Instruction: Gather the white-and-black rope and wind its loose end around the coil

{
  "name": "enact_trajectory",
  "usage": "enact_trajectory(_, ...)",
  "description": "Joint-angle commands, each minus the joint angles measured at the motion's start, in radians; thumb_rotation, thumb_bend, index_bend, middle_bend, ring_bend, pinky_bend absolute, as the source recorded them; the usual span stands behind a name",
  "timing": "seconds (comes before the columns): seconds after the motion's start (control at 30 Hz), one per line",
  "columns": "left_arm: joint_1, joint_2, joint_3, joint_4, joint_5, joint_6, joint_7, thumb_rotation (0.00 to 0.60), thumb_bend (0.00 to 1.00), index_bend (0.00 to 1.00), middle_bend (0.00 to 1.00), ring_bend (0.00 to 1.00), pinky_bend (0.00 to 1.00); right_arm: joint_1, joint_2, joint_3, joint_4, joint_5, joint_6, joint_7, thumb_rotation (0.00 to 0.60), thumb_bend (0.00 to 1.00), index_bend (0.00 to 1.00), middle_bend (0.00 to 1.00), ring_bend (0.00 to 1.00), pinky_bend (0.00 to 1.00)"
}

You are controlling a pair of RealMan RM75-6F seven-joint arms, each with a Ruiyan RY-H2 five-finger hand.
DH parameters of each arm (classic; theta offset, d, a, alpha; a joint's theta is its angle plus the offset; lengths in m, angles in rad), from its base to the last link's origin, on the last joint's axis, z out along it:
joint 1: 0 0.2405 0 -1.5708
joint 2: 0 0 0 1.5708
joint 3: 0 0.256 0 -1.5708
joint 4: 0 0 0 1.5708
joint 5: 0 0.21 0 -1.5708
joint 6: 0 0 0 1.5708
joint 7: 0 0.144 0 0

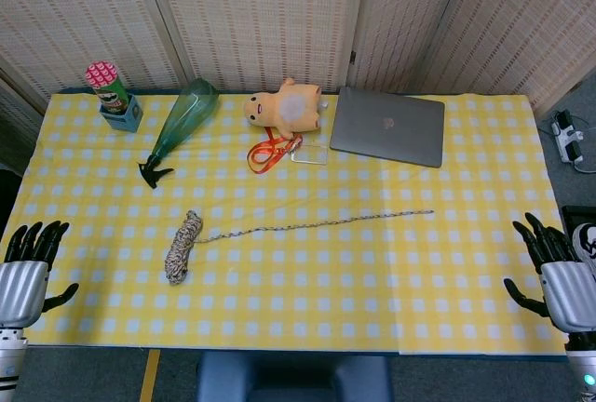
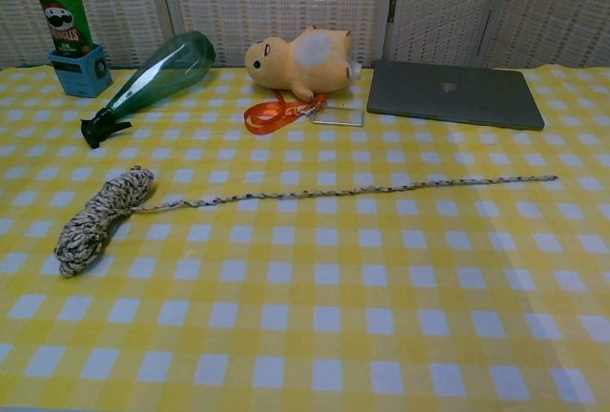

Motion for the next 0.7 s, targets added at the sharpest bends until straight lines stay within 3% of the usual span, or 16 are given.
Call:
enact_trajectory(0.03, -0.005, 0.002, -0.001, -0.006, -0.005, -0.009, 0.009, 0.600, 0.20, 0.10, 0.12, 0.05, 0.02, 0.001, 0.000, 0.000, -0.001, 0.000, -0.001, -0.002, 0.600, 0.33, 0.00, 0.00, 0.10, 0.09)
enact_trajectory(0.47, -0.050, 0.018, -0.019, -0.007, 0.044, -0.023, -0.017, 0.600, 0.20, 0.12, 0.14, 0.08, 0.05, -0.014, 0.019, 0.013, 0.004, 0.004, 0.039, 0.015, 0.600, 0.33, 0.00, 0.00, 0.10, 0.09)
enact_trajectory(0.7, -0.123, 0.029, -0.035, 0.001, 0.086, -0.090, -0.058, 0.600, 0.20, 0.15, 0.16, 0.12, 0.07, -0.016, 0.041, 0.026, -0.002, 0.008, 0.054, 0.022, 0.600, 0.33, 0.00, 0.00, 0.10, 0.09)
